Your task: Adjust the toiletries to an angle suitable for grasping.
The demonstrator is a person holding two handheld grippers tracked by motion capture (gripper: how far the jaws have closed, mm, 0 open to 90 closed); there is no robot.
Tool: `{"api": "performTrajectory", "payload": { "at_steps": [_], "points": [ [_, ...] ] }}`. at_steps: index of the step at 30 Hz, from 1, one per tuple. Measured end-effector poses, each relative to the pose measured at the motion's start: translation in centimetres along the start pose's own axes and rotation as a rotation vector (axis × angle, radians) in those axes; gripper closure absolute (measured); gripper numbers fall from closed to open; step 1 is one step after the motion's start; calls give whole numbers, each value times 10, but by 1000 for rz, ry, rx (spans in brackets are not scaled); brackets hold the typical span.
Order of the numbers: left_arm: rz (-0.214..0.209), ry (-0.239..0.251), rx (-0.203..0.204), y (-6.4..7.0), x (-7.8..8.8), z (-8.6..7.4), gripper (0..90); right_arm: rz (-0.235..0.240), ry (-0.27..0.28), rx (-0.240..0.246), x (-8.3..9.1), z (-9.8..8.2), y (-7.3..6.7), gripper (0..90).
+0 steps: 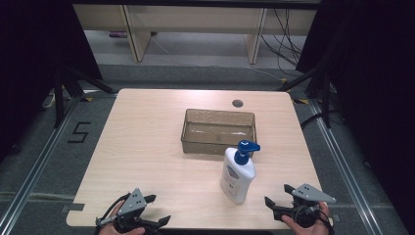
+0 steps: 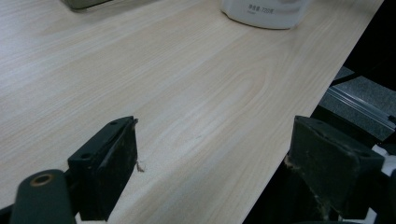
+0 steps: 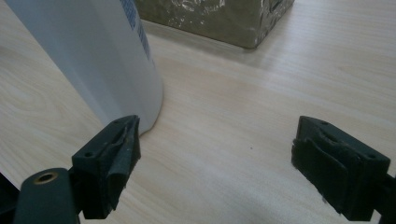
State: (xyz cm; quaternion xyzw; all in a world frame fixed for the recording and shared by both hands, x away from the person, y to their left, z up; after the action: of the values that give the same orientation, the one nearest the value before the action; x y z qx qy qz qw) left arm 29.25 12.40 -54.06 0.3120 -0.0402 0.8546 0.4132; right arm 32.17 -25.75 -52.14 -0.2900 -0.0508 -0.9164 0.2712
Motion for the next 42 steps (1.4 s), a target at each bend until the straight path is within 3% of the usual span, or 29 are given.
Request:
{"api": "performTrajectory", "payload": {
  "at_steps": [1,2,3,6,7,8,10,17,18,22,23,28,29,33,36,39,42],
  "points": [
    [4,-20,-25,-3,1,-1,150,-7,2,10,1,1,1,155],
    [5,-17,-26,-3,1,-2,150,-7,11,14,0,1,1,155],
    [-2,5,2,0,0,0,150,-2,10,9,1,2,0,154],
    [-3,10,4,0,0,1,150,2,19,8,1,3,-1,152],
    [10,-14,-24,-3,1,-1,150,14,15,-3,2,3,-2,152],
    [0,4,-1,0,0,0,150,-8,37,22,1,4,1,153],
    [0,7,3,0,0,0,150,14,48,-7,3,7,-2,153],
    [-1,10,3,-1,-1,0,150,10,81,-4,7,12,-3,155],
    [-1,10,3,-1,-1,0,150,15,80,-36,8,13,-6,155],
    [11,-1,-12,-3,0,-1,150,23,90,-17,10,16,-7,156],
    [0,20,12,-1,-2,0,150,19,101,-14,12,19,-7,156],
    [5,9,14,-2,-1,0,150,18,128,-20,16,26,-9,167],
    [12,-4,-2,-4,-1,-1,150,18,132,5,17,27,-8,169],
    [11,-7,-2,-4,-1,-1,150,30,139,19,20,31,-11,193],
    [12,-5,-1,-4,-1,-1,150,35,157,24,20,34,-13,207],
    [9,0,2,-4,-1,-1,150,64,165,-3,24,38,-18,205],
    [10,-2,3,-3,-1,-1,150,62,178,8,27,42,-21,205]
  ]
}}
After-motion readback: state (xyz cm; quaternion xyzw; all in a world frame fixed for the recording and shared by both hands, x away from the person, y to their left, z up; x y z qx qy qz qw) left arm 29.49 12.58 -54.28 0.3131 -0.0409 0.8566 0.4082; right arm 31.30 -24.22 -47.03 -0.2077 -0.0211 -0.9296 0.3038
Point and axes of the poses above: each handheld gripper's, and its own axes: x roughly backward along the jaws, z roughly out of its top, y roughly to its right, the point moved 8 cm from there along -x, roughly forward along the jaws, and after that the axes turned 2 degrees about x, right-handed, at the moved point
